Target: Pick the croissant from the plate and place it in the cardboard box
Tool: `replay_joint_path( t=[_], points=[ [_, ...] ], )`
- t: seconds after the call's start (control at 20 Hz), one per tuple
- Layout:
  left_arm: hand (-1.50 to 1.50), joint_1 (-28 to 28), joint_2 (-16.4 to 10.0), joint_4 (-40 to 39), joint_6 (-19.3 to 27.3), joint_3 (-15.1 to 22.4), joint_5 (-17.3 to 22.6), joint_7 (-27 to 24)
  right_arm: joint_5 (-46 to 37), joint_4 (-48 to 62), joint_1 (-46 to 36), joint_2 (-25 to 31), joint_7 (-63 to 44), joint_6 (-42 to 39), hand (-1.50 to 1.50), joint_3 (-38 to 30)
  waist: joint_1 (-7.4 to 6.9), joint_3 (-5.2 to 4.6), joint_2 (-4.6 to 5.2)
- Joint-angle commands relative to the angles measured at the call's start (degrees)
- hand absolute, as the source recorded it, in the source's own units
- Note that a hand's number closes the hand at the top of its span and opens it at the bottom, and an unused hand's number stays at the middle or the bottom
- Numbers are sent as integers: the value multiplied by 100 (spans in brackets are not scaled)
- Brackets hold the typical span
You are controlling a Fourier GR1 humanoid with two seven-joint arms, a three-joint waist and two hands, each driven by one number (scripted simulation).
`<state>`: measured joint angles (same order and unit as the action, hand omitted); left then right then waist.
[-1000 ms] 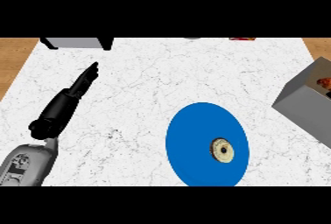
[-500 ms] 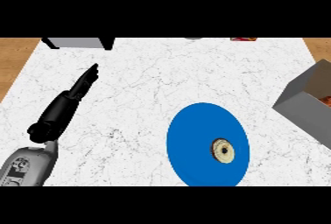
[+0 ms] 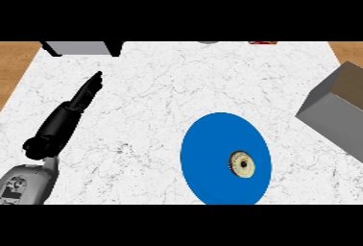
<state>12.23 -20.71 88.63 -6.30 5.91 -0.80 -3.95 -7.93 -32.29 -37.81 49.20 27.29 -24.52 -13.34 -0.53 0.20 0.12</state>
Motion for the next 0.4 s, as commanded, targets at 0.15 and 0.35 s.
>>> replay_joint_path(
  t=[0.15,0.35],
  points=[
    [0,-4,-1,-7,-86,-21,-10,-88,1360,1254,-349,277,-709,-526,-150,-1396,-25,-8,27],
    [0,124,295,-218,79,133,-191,-145,1356,1829,-470,634,-503,-445,-150,-1592,-140,5,90]
  ],
)
